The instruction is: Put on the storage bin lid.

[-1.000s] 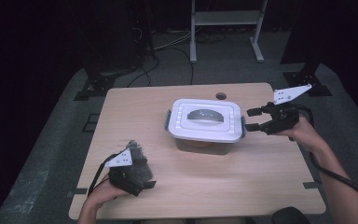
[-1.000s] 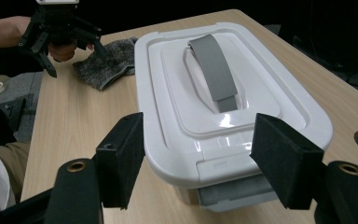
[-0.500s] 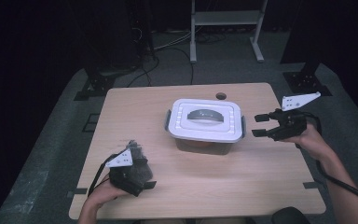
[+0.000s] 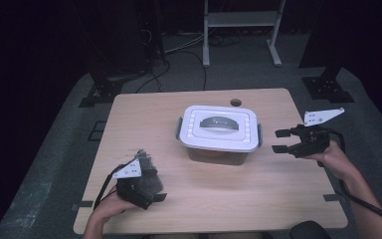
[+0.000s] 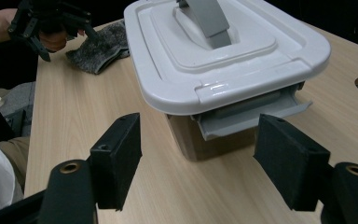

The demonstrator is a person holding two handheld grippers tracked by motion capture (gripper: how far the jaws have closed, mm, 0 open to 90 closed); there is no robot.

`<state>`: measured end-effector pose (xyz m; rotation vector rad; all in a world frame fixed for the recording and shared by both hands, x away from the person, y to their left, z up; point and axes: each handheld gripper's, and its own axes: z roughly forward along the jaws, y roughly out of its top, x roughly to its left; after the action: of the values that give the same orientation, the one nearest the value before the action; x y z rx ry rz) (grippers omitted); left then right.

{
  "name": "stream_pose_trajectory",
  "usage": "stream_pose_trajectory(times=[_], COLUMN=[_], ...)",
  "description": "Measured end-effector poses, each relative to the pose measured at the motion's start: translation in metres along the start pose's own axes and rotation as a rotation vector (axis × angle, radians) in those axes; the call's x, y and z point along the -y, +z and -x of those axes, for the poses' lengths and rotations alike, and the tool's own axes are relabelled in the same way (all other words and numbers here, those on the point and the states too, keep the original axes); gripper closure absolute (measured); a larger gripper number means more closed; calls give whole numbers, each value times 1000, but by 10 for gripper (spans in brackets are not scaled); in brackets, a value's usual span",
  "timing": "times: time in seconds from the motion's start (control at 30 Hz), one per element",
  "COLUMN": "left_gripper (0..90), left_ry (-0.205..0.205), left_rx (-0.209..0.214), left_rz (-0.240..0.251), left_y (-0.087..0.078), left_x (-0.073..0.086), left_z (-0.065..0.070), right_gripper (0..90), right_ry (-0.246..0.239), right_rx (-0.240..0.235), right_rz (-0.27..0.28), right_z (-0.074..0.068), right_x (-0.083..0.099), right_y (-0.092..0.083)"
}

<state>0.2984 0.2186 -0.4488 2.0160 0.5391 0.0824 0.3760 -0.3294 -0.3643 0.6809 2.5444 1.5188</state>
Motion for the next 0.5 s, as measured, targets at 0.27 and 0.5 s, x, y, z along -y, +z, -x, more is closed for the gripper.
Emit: stream_pose_trajectory(times=[0.27, 0.5], left_gripper=[22, 22], left_ry=[-2, 0], left_rx=[0, 3], left_rz=[0, -1], left_y=[0, 0], left_x=[0, 0], left_z=[0, 0], right_gripper=[292, 287], right_ry=[19, 45], right_rx=[4, 7], right_rz=[-3, -7], right_z=[0, -1], right_x=[11, 24], right_y=[0, 0])
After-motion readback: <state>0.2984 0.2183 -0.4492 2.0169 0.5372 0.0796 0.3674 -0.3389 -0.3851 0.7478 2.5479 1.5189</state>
